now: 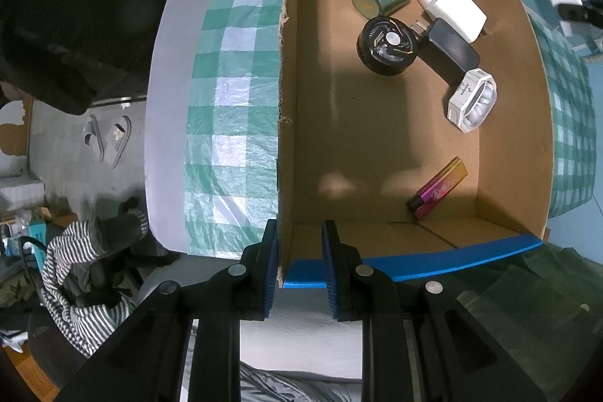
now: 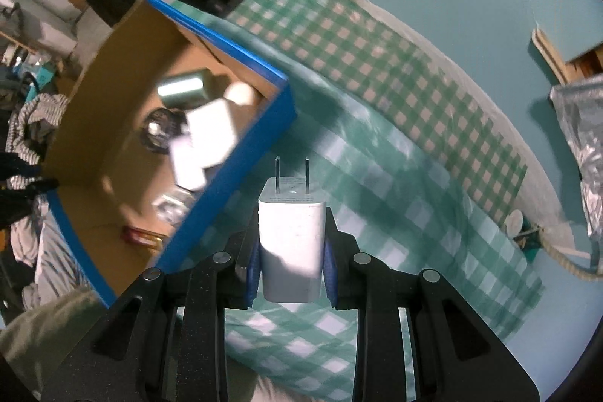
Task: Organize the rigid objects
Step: 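Carry the white USB plug with the right gripper into the box, then lower the USB plug beside the white charger and open the right gripper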
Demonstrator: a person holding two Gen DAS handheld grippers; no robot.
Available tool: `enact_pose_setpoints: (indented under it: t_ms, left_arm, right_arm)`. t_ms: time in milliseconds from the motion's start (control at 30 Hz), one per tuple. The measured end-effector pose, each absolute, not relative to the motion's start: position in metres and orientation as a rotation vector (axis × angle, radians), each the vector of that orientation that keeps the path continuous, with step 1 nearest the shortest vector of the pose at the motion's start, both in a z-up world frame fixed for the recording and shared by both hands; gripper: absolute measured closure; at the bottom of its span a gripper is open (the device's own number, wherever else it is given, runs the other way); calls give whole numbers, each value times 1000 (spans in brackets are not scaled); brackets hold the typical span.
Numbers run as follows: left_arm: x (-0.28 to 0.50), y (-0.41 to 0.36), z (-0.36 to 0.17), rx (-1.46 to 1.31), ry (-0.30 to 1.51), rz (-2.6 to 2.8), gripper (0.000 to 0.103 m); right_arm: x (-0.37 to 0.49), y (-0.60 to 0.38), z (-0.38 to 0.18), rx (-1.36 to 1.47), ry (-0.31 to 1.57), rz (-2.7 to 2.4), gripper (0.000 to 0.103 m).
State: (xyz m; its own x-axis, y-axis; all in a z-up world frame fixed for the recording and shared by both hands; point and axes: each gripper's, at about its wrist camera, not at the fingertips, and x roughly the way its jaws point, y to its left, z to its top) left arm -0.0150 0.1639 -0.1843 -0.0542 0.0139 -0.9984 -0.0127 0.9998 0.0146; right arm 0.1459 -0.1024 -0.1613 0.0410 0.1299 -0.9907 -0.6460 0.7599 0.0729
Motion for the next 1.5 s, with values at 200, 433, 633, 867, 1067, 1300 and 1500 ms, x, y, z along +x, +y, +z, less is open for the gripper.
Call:
enact_pose_setpoints:
  t_ms: [200, 433, 633, 867, 1067, 1300, 1500]
  left_arm:
    - [-15, 164, -184, 7, 1622, 8, 82]
    - [-14, 163, -185, 20, 1625, -8, 82]
    - [-14, 164, -182, 19, 1618, -18, 82]
    - [-15, 164, -181, 12, 1613, -17, 82]
    - [-15, 165, -180, 11, 1611, -17, 82]
    - [-15, 167, -178, 14, 1606, -11, 82]
    - [-14, 172, -170, 7, 1584, 1, 82]
  right_arm:
    - [141, -66, -153, -473, 1386, 659, 77]
    - [141, -30, -168, -493, 1402, 676, 77]
    - [142, -13, -184, -501, 1424, 681, 77]
    - [142, -4, -198, -511, 1451, 672, 78]
    - [142, -4, -191, -485, 1411, 667, 76]
    - [148, -7, -178, -455, 1365, 642, 70]
    - [146, -13, -162, -408, 1321, 624, 65]
